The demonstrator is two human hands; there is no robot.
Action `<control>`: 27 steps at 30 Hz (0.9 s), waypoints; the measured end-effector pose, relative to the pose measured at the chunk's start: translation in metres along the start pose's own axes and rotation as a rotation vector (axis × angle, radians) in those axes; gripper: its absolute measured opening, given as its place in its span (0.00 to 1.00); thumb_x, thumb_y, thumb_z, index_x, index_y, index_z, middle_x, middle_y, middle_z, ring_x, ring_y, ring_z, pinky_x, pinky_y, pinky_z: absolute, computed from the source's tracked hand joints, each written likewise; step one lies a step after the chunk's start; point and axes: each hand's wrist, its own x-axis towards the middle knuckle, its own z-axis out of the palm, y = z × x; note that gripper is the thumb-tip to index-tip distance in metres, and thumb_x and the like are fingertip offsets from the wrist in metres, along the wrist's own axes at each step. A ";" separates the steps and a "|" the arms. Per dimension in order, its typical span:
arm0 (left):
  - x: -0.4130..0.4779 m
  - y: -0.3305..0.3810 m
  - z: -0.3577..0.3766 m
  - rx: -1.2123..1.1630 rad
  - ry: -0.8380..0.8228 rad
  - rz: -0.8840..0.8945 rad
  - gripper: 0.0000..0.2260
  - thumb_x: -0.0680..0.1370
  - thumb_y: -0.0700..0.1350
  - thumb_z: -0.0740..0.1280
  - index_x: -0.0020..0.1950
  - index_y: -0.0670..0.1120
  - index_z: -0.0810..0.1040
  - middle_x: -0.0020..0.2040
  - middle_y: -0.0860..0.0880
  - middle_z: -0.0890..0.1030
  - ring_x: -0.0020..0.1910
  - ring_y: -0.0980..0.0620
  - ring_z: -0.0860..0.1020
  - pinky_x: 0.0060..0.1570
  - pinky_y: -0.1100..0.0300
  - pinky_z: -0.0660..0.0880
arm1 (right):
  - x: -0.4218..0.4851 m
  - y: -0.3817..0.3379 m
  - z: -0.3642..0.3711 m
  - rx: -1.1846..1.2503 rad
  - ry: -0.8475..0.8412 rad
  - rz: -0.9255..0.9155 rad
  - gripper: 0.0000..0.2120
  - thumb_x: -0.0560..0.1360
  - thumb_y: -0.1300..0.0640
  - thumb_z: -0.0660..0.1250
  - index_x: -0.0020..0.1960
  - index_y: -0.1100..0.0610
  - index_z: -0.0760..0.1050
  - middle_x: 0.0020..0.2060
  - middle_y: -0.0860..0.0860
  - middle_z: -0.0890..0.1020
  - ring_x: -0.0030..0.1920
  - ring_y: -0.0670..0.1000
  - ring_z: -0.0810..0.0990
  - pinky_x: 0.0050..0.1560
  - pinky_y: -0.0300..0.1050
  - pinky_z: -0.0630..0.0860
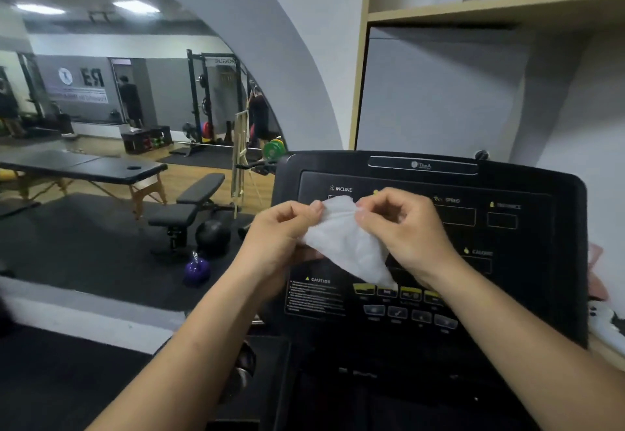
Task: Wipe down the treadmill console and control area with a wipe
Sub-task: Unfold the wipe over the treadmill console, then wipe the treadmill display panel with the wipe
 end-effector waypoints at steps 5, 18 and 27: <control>0.012 -0.004 -0.030 -0.081 -0.007 -0.050 0.20 0.72 0.56 0.71 0.47 0.38 0.77 0.44 0.40 0.82 0.40 0.45 0.81 0.41 0.53 0.79 | 0.001 0.003 0.028 0.057 0.056 0.120 0.10 0.69 0.68 0.74 0.37 0.56 0.76 0.31 0.47 0.80 0.34 0.45 0.78 0.37 0.39 0.74; -0.001 -0.031 -0.049 0.208 -0.258 0.056 0.14 0.71 0.51 0.75 0.47 0.41 0.82 0.42 0.46 0.83 0.41 0.51 0.80 0.43 0.57 0.75 | 0.024 -0.006 0.047 -0.275 -0.005 -0.029 0.02 0.76 0.60 0.68 0.47 0.54 0.78 0.42 0.44 0.82 0.45 0.40 0.79 0.45 0.34 0.74; 0.042 -0.028 -0.059 0.545 0.268 0.214 0.11 0.73 0.49 0.73 0.38 0.44 0.75 0.37 0.39 0.79 0.34 0.51 0.74 0.35 0.54 0.73 | 0.077 0.009 0.050 -0.902 0.150 -0.327 0.07 0.75 0.56 0.69 0.52 0.53 0.76 0.47 0.50 0.79 0.46 0.55 0.78 0.43 0.53 0.77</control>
